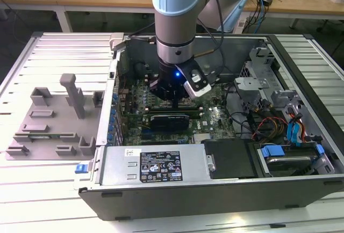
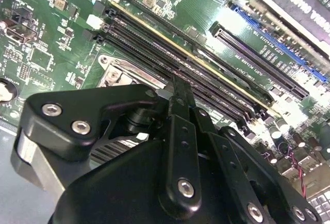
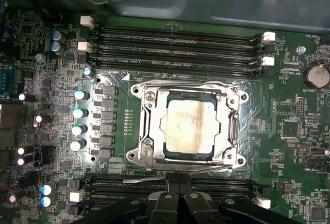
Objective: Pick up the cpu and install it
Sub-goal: 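Install the second cpu locking lever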
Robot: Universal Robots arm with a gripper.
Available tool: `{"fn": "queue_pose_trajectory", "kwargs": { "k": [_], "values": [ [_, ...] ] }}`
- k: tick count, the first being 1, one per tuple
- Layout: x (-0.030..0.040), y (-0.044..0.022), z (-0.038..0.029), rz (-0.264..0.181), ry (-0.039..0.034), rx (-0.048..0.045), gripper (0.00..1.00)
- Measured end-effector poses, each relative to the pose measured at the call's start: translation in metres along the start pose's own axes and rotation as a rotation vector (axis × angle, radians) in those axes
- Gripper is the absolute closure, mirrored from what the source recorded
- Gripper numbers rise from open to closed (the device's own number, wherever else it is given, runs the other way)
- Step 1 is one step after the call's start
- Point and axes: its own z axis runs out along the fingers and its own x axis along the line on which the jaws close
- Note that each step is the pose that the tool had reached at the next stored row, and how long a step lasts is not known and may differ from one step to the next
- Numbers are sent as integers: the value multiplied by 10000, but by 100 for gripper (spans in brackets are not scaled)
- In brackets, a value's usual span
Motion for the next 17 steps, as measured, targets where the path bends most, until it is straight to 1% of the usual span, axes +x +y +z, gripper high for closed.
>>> {"fn": "queue_pose_trajectory", "kwargs": {
  "k": [3,4,5,7,8,9,10,11,13,14,15,16,17],
  "values": [
    [12,11,16,1,-6,-1,89],
    [23,18,17,0,-22,0,89],
    [46,32,17,-2,-73,4,89],
    [78,42,16,-5,-136,4,89],
    [117,45,13,-7,-185,8,89],
    [153,47,11,-6,-211,9,89],
    [172,48,9,-8,-224,11,89],
    [203,49,7,-11,-269,13,89],
    [233,51,5,-12,-323,14,89],
    [261,52,3,-13,-367,15,89],
    [274,52,2,-15,-386,15,89],
    [304,50,0,-16,-422,13,89],
    [317,41,-1,-16,-435,10,89]
  ]
}}
